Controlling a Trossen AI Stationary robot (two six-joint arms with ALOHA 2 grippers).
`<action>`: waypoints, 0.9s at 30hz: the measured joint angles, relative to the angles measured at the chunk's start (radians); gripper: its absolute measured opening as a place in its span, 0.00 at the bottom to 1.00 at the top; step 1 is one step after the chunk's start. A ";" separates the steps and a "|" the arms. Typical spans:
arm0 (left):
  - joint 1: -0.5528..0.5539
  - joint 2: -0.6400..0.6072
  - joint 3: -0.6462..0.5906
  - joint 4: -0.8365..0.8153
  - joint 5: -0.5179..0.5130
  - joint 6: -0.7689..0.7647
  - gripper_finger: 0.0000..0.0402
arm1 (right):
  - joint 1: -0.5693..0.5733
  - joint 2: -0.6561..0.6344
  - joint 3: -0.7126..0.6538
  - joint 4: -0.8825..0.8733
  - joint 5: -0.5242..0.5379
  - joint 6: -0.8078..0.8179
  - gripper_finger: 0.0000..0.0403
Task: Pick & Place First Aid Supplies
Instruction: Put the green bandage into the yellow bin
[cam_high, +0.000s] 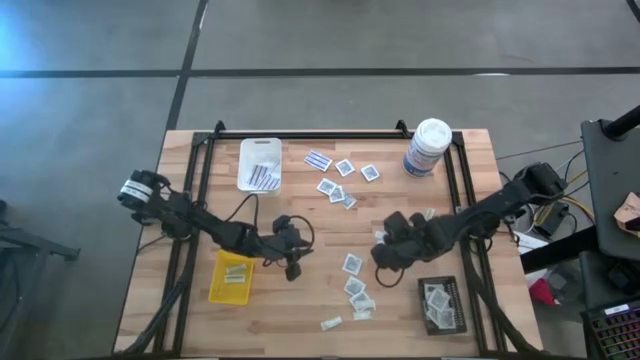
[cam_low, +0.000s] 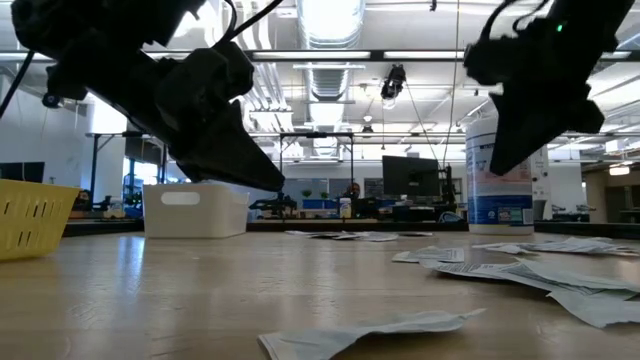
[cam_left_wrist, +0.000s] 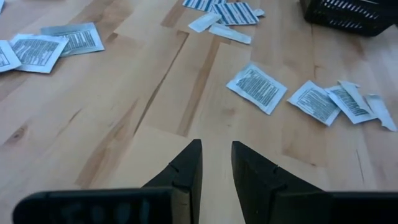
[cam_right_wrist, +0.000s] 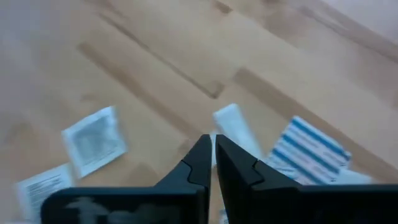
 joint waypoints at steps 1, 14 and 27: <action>-0.001 0.000 0.000 0.000 0.000 -0.001 0.20 | -0.009 0.000 -0.010 0.002 -0.001 0.000 0.03; -0.003 0.000 0.000 0.000 -0.001 -0.014 0.20 | -0.089 0.000 -0.175 0.241 -0.071 -0.030 0.02; -0.003 0.000 0.000 0.000 -0.002 0.006 0.20 | -0.094 0.159 -0.163 0.305 -0.107 -0.024 0.02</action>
